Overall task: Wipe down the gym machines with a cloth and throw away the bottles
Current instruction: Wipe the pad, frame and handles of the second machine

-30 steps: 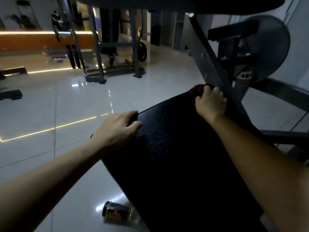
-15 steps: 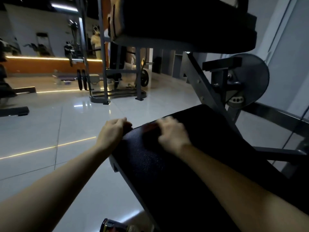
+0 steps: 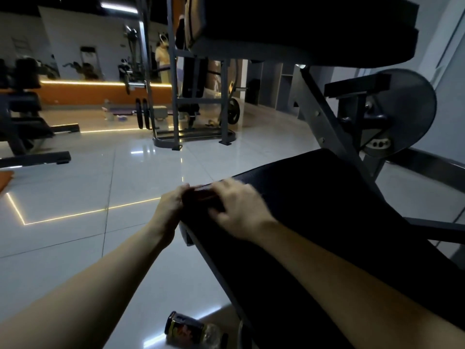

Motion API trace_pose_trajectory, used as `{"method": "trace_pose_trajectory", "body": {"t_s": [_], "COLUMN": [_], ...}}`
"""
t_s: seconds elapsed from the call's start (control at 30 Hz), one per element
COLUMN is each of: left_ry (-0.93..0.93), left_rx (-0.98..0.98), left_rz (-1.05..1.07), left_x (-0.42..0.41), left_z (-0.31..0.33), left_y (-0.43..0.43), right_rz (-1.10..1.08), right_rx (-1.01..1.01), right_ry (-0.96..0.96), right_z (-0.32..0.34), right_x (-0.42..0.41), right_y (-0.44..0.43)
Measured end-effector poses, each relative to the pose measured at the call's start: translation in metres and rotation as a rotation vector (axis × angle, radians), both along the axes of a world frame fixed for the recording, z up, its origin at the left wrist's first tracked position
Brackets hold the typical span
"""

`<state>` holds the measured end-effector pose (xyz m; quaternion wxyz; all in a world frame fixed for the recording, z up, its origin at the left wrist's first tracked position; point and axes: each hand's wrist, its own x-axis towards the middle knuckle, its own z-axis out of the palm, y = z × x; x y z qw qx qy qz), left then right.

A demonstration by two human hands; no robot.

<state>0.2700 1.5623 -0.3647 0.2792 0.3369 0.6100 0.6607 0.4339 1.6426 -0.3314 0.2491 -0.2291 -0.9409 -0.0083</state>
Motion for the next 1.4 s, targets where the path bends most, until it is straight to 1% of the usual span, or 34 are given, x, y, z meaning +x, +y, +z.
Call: {"method": "trace_pose_trajectory", "body": {"t_s": [0.07,0.13,0.2,0.27,0.3,0.4,0.47,0.5,0.53,0.57,0.6,0.63,0.7,0.73,0.77,0.8,0.83,0.9,0.97,1.03,1.1,1.17,1.23,1.33,1.37,1.4], "left_ry": [0.014,0.029,0.018,-0.014,-0.017,-0.03,-0.043,-0.018,0.066,0.192,0.311,0.42,0.595,0.625,0.605,0.564,0.542,0.569,0.559,0.545,0.536,0.545,0.566,0.58,0.584,0.593], "left_rx": [-0.056,-0.085,-0.062,-0.037,-0.031,-0.018,-0.018,-0.068,-0.15,-0.236,-0.291,-0.322,-0.346,-0.337,-0.314,-0.285,-0.269,-0.246,-0.215,-0.196,-0.171,-0.156,-0.157,-0.171,-0.178,-0.186], "left_rz": [0.015,-0.007,-0.012,0.018,0.023,0.058,0.039,0.05,0.107,0.188,0.265,0.317,0.319,0.286,0.257,0.265,0.309,0.398,0.424,0.401,0.359,0.371,0.389,0.374,0.374,0.376], "left_x": [-0.001,-0.001,0.0,0.003,0.006,0.009,0.013,0.016,0.018,0.017,0.016,0.015,0.017,0.022,0.028,0.037,0.042,0.051,0.053,0.05,0.049,0.05,0.049,0.049,0.049,0.049], "left_z": [0.0,-0.002,-0.003,0.001,0.001,0.005,0.008,0.012,0.017,0.02,0.022,0.022,0.02,0.016,0.013,0.01,0.008,0.004,0.001,0.0,0.0,0.001,0.0,0.0,0.001,0.001], "left_y": [0.003,0.004,0.003,0.004,0.004,-0.001,-0.004,-0.005,-0.005,-0.005,-0.005,-0.004,-0.001,0.001,0.002,0.005,0.007,0.01,0.008,0.006,0.004,0.001,0.002,0.003,0.002,0.002], "right_rz": [-0.299,-0.57,-0.646,-0.619,-0.569,-0.284,-0.064,0.02,0.071,0.05,-0.032,-0.161,-0.497,-0.637,-0.739,-0.795,-0.811,-0.748,-0.572,-0.402,-0.296,-0.205,-0.1,0.007,-0.007,-0.069], "right_rx": [-0.084,-0.215,-0.282,-0.224,-0.186,-0.085,-0.017,0.006,0.016,-0.006,-0.051,-0.105,-0.173,-0.212,-0.274,-0.321,-0.316,-0.173,-0.021,0.056,0.004,-0.136,-0.19,-0.149,-0.088,-0.024], "right_ry": [0.012,0.101,0.128,0.133,0.134,0.1,0.102,0.088,0.071,0.061,0.072,0.089,0.133,0.152,0.164,0.171,0.174,0.163,0.142,0.161,0.2,0.264,0.27,0.159,0.115,0.093], "right_z": [0.007,0.018,0.021,0.019,0.014,-0.005,-0.013,-0.013,-0.014,-0.013,-0.011,-0.008,-0.002,-0.001,-0.003,-0.003,-0.003,-0.01,-0.019,-0.025,-0.026,-0.023,-0.021,-0.016,-0.014,-0.013], "right_x": [0.029,0.057,0.056,0.035,0.025,-0.002,-0.007,-0.003,0.002,0.011,0.022,0.037,0.078,0.099,0.113,0.118,0.112,0.086,0.053,0.026,0.017,0.024,0.035,0.046,0.05,0.056], "right_y": [0.066,0.117,0.129,0.102,0.078,-0.01,-0.061,-0.074,-0.074,-0.061,-0.04,-0.011,0.052,0.077,0.093,0.098,0.09,0.055,0.005,-0.041,-0.063,-0.058,-0.048,-0.045,-0.039,-0.026]}}
